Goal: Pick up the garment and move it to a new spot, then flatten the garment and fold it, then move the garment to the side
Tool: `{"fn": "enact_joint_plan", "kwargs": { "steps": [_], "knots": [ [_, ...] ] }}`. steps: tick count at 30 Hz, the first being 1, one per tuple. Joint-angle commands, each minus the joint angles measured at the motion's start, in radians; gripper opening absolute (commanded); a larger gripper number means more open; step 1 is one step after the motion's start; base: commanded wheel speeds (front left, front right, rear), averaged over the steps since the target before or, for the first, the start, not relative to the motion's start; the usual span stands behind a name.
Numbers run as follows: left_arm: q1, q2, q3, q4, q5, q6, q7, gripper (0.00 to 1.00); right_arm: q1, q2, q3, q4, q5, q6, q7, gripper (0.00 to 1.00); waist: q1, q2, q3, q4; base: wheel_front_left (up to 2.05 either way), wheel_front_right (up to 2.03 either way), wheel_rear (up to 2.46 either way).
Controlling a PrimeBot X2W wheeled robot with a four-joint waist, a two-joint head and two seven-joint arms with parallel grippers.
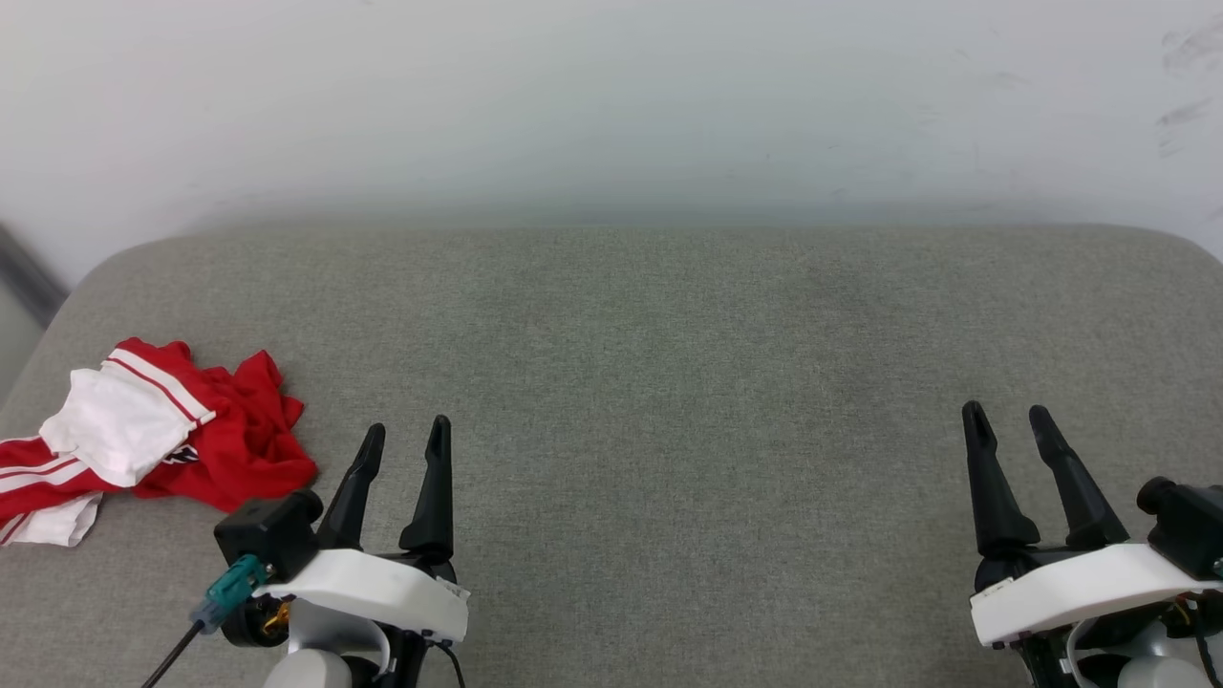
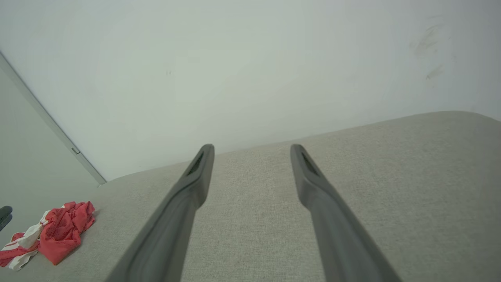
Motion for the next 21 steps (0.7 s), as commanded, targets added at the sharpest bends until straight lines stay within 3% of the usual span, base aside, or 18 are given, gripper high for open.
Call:
{"fn": "enact_joint_plan", "kwargs": {
  "steps": [1, 21],
  "knots": [
    [-0.013, 0.009, -0.004, -0.003, 0.03, 0.003, -0.009, 1.0, 0.001, 0.001, -0.002, -0.017, -0.029, 0.0, 0.002, 1.0, 0.0, -0.0001, -0.001, 0.0, 0.0, 0.0, 0.0],
    [-0.026, 0.027, -0.031, 0.043, 0.226, 0.042, -0.054, 1.0, 0.019, 0.002, -0.026, -0.05, -0.242, 0.0, 0.026, 1.0, 0.0, -0.0001, 0.0, -0.004, 0.0, 0.0, 0.0]
  ]
}}
